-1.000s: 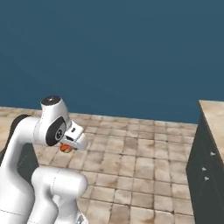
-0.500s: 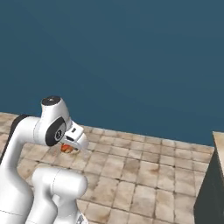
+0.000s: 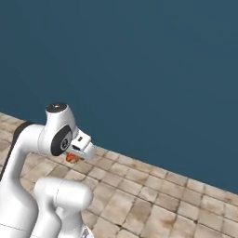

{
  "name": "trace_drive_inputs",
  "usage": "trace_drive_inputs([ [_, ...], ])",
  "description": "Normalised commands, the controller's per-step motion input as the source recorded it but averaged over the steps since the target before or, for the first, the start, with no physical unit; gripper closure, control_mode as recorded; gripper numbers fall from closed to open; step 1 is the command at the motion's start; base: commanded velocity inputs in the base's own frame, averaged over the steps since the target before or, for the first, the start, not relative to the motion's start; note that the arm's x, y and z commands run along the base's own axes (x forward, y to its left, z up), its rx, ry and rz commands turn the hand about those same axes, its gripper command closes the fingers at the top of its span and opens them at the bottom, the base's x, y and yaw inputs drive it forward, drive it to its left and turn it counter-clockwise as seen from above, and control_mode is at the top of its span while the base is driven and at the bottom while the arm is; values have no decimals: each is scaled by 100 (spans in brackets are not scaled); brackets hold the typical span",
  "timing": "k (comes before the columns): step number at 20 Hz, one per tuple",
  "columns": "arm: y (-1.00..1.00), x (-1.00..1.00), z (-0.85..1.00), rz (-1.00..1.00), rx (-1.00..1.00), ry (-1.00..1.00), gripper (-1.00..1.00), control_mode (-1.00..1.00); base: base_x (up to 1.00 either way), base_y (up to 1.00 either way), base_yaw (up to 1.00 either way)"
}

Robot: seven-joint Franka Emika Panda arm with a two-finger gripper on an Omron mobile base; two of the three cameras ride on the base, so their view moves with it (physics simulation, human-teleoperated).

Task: Place the cold items (bell pepper and orange) from the fridge in one tupperware on the dining counter. Place the warm items (kebab skewer and hot dog) in the stove area in another tupperware.

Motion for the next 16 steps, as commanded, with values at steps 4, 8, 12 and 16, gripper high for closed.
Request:
trace_drive_inputs([
  [4, 0, 0, 0, 0, 0, 0, 100, 100, 100, 10, 49],
  [8, 0, 0, 0, 0, 0, 0, 100, 100, 80, -25, 76],
  [12, 0, 0, 0, 0, 0, 0, 100, 100, 73, -14, 84],
  [16, 0, 0, 0, 0, 0, 0, 100, 100, 76, -37, 80],
])
